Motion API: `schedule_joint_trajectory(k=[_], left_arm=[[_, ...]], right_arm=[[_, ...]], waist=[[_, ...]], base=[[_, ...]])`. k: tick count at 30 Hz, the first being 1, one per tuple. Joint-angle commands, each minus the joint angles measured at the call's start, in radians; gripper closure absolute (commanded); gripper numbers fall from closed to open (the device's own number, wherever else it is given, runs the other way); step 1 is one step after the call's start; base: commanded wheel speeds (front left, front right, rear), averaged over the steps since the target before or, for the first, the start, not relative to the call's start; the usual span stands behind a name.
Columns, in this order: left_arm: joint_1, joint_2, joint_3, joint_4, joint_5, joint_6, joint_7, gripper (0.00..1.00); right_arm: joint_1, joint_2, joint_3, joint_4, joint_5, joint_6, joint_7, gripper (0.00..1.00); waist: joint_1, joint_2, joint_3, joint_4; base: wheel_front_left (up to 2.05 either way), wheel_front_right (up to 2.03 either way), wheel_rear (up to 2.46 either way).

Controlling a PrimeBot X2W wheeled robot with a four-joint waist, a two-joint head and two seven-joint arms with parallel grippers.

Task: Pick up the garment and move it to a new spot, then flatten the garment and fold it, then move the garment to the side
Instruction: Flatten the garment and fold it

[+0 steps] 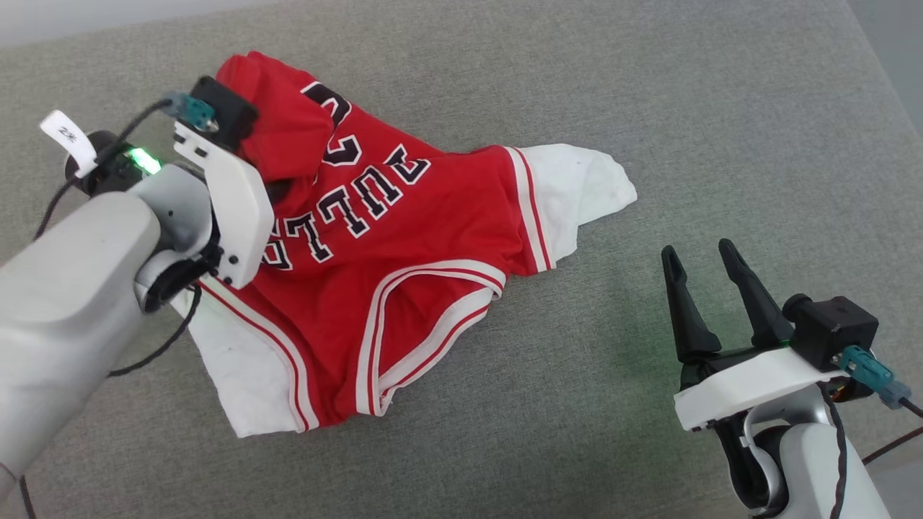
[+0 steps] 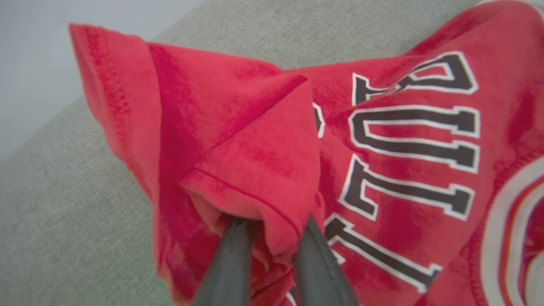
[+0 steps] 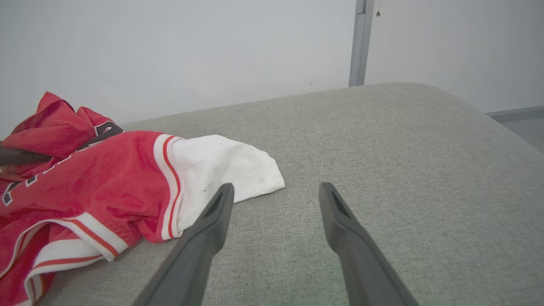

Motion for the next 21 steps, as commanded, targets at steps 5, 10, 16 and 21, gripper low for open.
schedule_joint_trajectory(k=[5, 10, 16, 21], left_arm=[[-0.053, 0.031, -0.039, 0.005, -0.09, -0.001, -0.013, 0.0], [-0.068, 0.057, -0.053, -0.017, -0.138, -0.001, 0.025, 0.0], [-0.036, 0.071, -0.045, -0.06, -0.192, 0.039, 0.088, 0.0], [0.013, 0.077, -0.036, -0.122, -0.268, 0.105, 0.168, 0.0]], right_arm=[[-0.007, 0.004, -0.012, 0.01, 0.001, 0.0, -0.008, 0.0], [0.006, -0.003, -0.027, 0.003, -0.003, 0.0, -0.009, 0.0], [0.014, -0.007, -0.041, -0.018, -0.018, 0.0, -0.022, 0.0], [0.012, -0.01, -0.041, -0.036, -0.033, 0.0, -0.03, 0.0]], waist=[[0.0, 0.0, -0.014, 0.024], [0.0, 0.0, -0.039, 0.06], [0.0, 0.0, -0.069, 0.103], [0.0, 0.0, -0.093, 0.127]], base=[[0.0, 0.0, 0.0], [0.0, 0.0, 0.0], [0.0, 0.0, 0.0], [0.0, 0.0, 0.0]])
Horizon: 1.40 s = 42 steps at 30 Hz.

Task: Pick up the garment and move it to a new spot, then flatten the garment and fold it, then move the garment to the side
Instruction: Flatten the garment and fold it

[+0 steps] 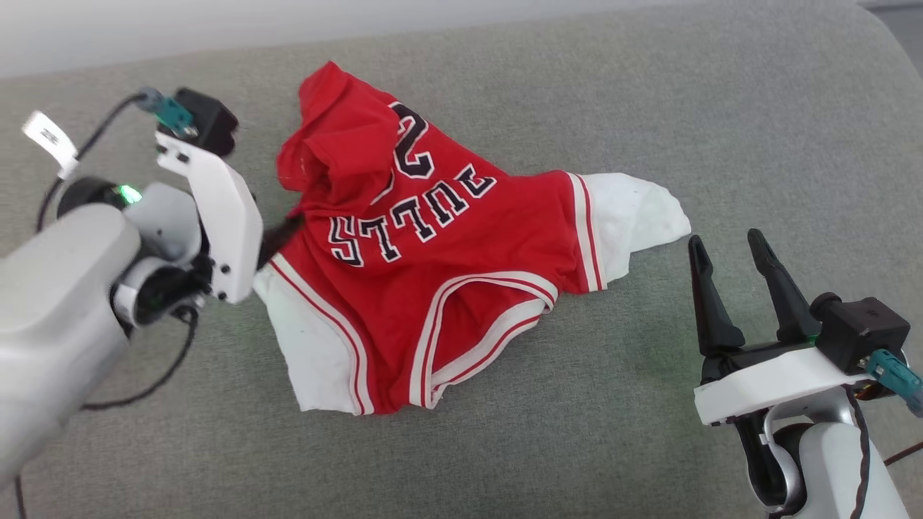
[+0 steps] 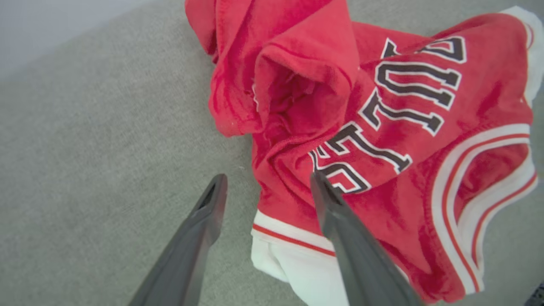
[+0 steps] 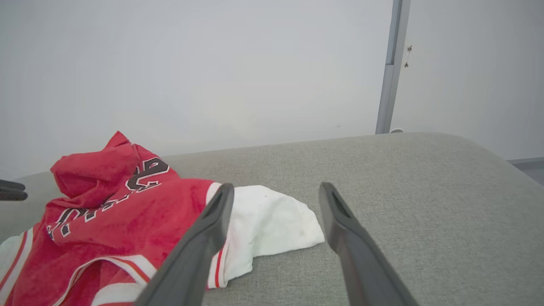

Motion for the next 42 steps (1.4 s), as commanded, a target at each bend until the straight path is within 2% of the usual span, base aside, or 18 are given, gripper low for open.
schedule_joint_trajectory(k=[1, 15, 17, 20, 21, 22, 23, 27, 31, 36, 37, 42], left_arm=[[0.019, 0.001, 0.002, -0.015, -0.019, 0.018, 0.019, 0.0], [0.164, 0.035, -0.023, -0.146, -0.19, 0.235, 0.246, 0.0], [0.184, 0.035, -0.027, -0.153, -0.206, 0.257, 0.256, 0.0], [0.22, 0.024, -0.023, -0.142, -0.234, 0.266, 0.261, 0.0], [0.226, 0.026, -0.028, -0.132, -0.235, 0.264, 0.266, 0.04], [0.228, 0.028, -0.033, -0.123, -0.225, 0.252, 0.261, 0.66], [0.235, 0.031, -0.034, -0.107, -0.225, 0.248, 0.258, 1.0], [0.237, 0.055, -0.021, -0.06, -0.23, 0.237, 0.245, 1.0], [0.213, 0.098, -0.002, -0.058, -0.227, 0.244, 0.239, 1.0], [0.196, 0.192, 0.007, -0.082, -0.193, 0.252, 0.225, 1.0], [0.196, 0.192, 0.007, -0.082, -0.193, 0.252, 0.225, 1.0], [0.203, 0.276, 0.008, -0.091, -0.171, 0.268, 0.212, 1.0]], right_arm=[[0.006, -0.002, -0.002, -0.005, -0.011, 0.0, -0.007, 0.0], [0.018, -0.006, 0.014, -0.046, -0.014, 0.0, 0.018, 0.0], [0.021, -0.006, 0.017, -0.05, -0.01, 0.0, 0.021, 0.0], [0.023, -0.005, 0.02, -0.055, -0.006, 0.0, 0.021, 0.0], [0.024, -0.005, 0.021, -0.055, -0.004, 0.0, 0.021, 0.0], [0.024, -0.004, 0.023, -0.057, -0.003, 0.0, 0.022, 0.0], [0.023, -0.005, 0.024, -0.057, -0.002, 0.0, 0.022, 0.0], [0.024, -0.008, 0.021, -0.06, 0.0, 0.0, 0.023, 0.0], [0.035, -0.011, 0.007, -0.065, -0.002, 0.0, 0.026, 0.0], [0.034, -0.01, -0.003, -0.073, -0.006, 0.0, 0.032, 0.0], [0.034, -0.01, -0.003, -0.073, -0.006, 0.0, 0.032, 0.0], [0.027, -0.008, -0.003, -0.085, -0.006, 0.0, 0.032, 0.0]], waist=[[0.0, 0.0, -0.013, 0.01], [0.0, 0.0, -0.059, 0.001], [0.0, 0.0, -0.058, -0.004], [0.0, 0.0, -0.053, -0.01], [0.0, 0.0, -0.051, -0.011], [0.0, 0.0, -0.049, -0.012], [0.0, 0.0, -0.047, -0.013], [0.0, 0.0, -0.044, -0.01], [0.0, 0.0, -0.046, 0.004], [0.0, 0.0, -0.042, 0.019], [0.0, 0.0, -0.042, 0.019], [0.0, 0.0, -0.029, 0.028]], base=[[0.0, 0.0, 0.0], [0.0, 0.0, 0.0], [0.0, 0.0, 0.0], [0.0, 0.0, 0.0], [0.0, 0.0, 0.0], [0.0, 0.0, 0.0], [0.0, 0.0, 0.0], [0.0, 0.0, 0.0], [0.0, 0.0, 0.0], [0.0, 0.0, 0.0], [0.0, 0.0, 0.0], [0.0, 0.0, 0.0]])
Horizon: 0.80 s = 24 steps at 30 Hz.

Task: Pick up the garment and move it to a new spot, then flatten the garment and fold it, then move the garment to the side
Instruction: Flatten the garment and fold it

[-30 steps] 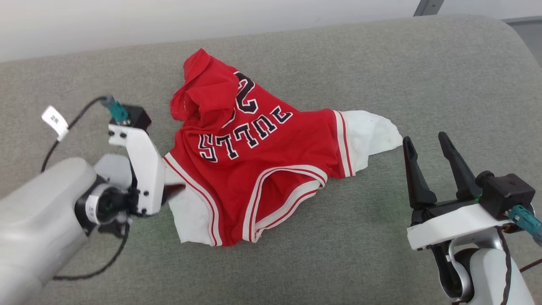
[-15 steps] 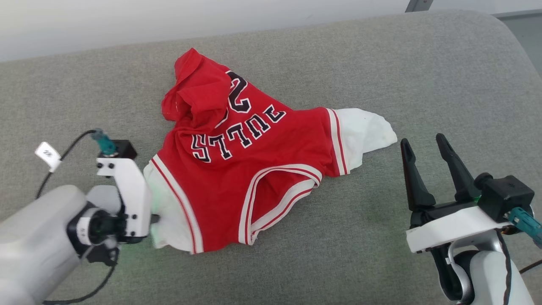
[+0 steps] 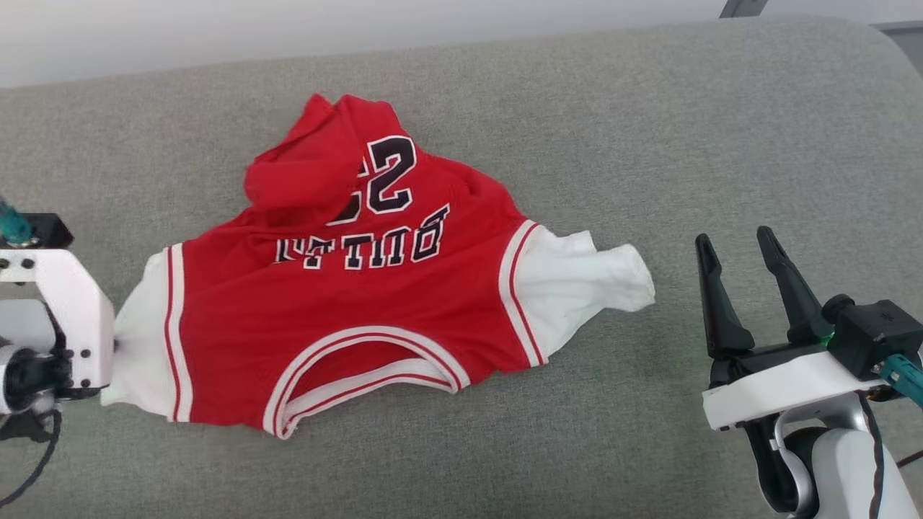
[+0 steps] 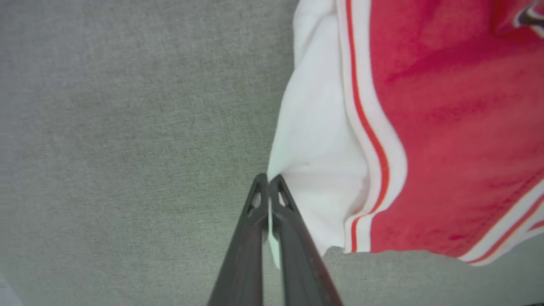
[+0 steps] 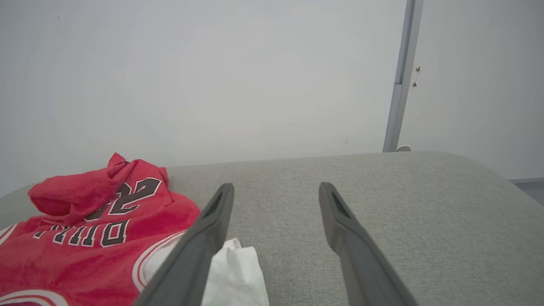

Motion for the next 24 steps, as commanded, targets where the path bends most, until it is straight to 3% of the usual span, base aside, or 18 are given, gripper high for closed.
schedule_joint_trajectory(k=[1, 7, 12, 15, 16, 17, 18, 24], left_arm=[[0.007, 0.002, 0.003, -0.005, 0.008, 0.002, -0.013, 1.0], [0.018, -0.015, 0.071, -0.095, -0.079, -0.028, -0.077, 1.0], [0.033, -0.041, 0.074, -0.261, -0.094, -0.019, -0.085, 1.0], [0.052, -0.051, 0.037, -0.318, -0.063, -0.01, -0.075, 0.85], [0.056, -0.056, 0.029, -0.329, -0.053, -0.009, -0.075, 0.63], [0.06, -0.058, 0.022, -0.331, -0.043, -0.014, -0.079, 0.23], [0.066, -0.059, 0.013, -0.329, -0.037, -0.013, -0.079, 0.0], [0.07, -0.026, 0.022, -0.336, -0.047, -0.025, -0.082, 0.0]], right_arm=[[-0.004, 0.002, 0.0, -0.005, 0.0, 0.0, -0.001, 0.0], [-0.009, 0.003, 0.0, -0.007, 0.004, 0.0, -0.003, 0.0], [-0.012, 0.003, -0.003, -0.013, 0.001, 0.0, 0.0, 0.0], [-0.02, 0.006, 0.001, -0.014, 0.0, 0.0, 0.001, 0.0], [-0.025, 0.007, 0.003, -0.013, 0.0, 0.0, 0.0, 0.0], [-0.029, 0.007, 0.004, -0.012, 0.001, 0.0, -0.002, 0.0], [-0.031, 0.007, 0.006, -0.01, 0.002, 0.0, -0.004, 0.0], [-0.035, 0.011, 0.017, -0.003, 0.004, 0.0, -0.016, 0.0]], waist=[[-0.0001, 0.0, 0.004, 0.002], [-0.0001, 0.0, 0.018, 0.006], [-0.0001, 0.0, 0.03, 0.011], [-0.0001, 0.0, 0.04, 0.011], [-0.0001, 0.0, 0.044, 0.01], [-0.0001, 0.0, 0.047, 0.01], [-0.0001, 0.0, 0.049, 0.009], [-0.0001, 0.0, 0.053, 0.002]], base=[[0.0, 0.0, 0.0], [0.0, 0.0, 0.0], [0.0, 0.0, 0.0], [0.0, 0.0, 0.0], [0.0, 0.0, 0.0], [0.0, 0.0, 0.0], [0.0, 0.0, 0.0], [0.0, 0.0, 0.0]])
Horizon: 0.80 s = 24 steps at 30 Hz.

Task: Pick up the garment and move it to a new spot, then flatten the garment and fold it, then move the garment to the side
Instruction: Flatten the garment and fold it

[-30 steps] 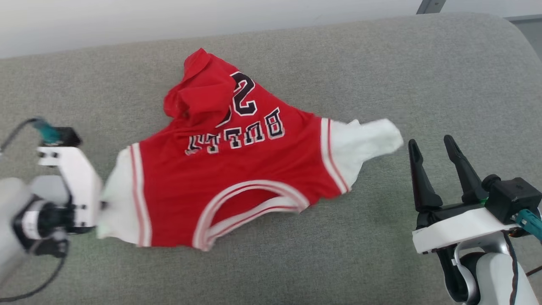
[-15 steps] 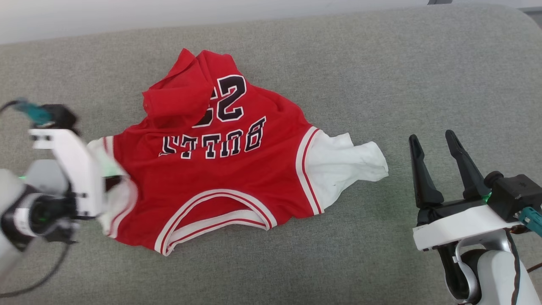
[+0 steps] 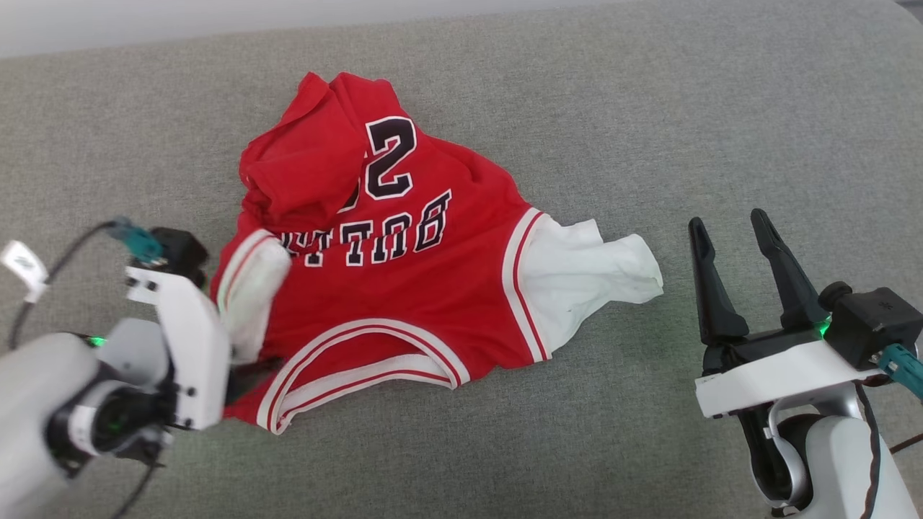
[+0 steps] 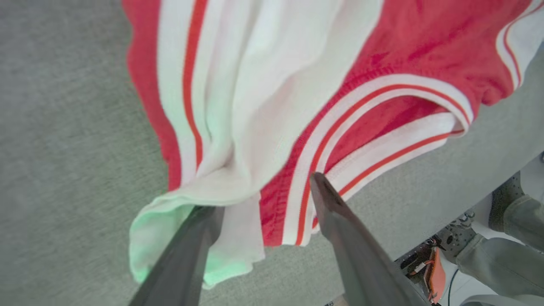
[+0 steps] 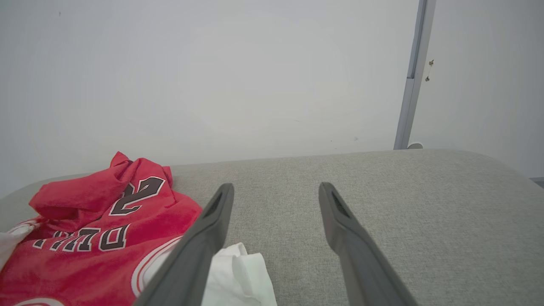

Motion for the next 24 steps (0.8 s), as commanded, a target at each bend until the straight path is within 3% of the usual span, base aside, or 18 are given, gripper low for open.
schedule_joint_trajectory(k=[1, 11, 14, 24], left_arm=[[-0.006, 0.029, 0.018, -0.014, -0.009, 0.005, 0.004, 0.0], [-0.047, 0.155, 0.054, -0.095, -0.006, 0.054, 0.039, 0.0], [-0.048, 0.17, 0.067, -0.084, -0.012, 0.063, 0.025, 0.0], [-0.053, 0.218, 0.098, 0.047, -0.014, 0.035, -0.015, 0.0]], right_arm=[[-0.004, 0.003, 0.002, 0.004, -0.001, 0.0, -0.01, 0.0], [0.008, 0.006, 0.007, 0.009, 0.003, 0.0, -0.022, 0.0], [0.01, 0.007, 0.008, 0.007, 0.003, 0.0, -0.022, 0.0], [0.016, 0.008, 0.009, -0.001, -0.002, 0.0, -0.014, 0.0]], waist=[[0.0, 0.0, 0.0, -0.002], [0.0, 0.0, -0.004, -0.013], [0.0, 0.0, -0.004, -0.016], [0.0, 0.0, -0.001, -0.025]], base=[[0.0, 0.0, 0.0], [0.0, 0.0, 0.0], [0.0, 0.0, 0.0], [0.0, 0.0, 0.0]])
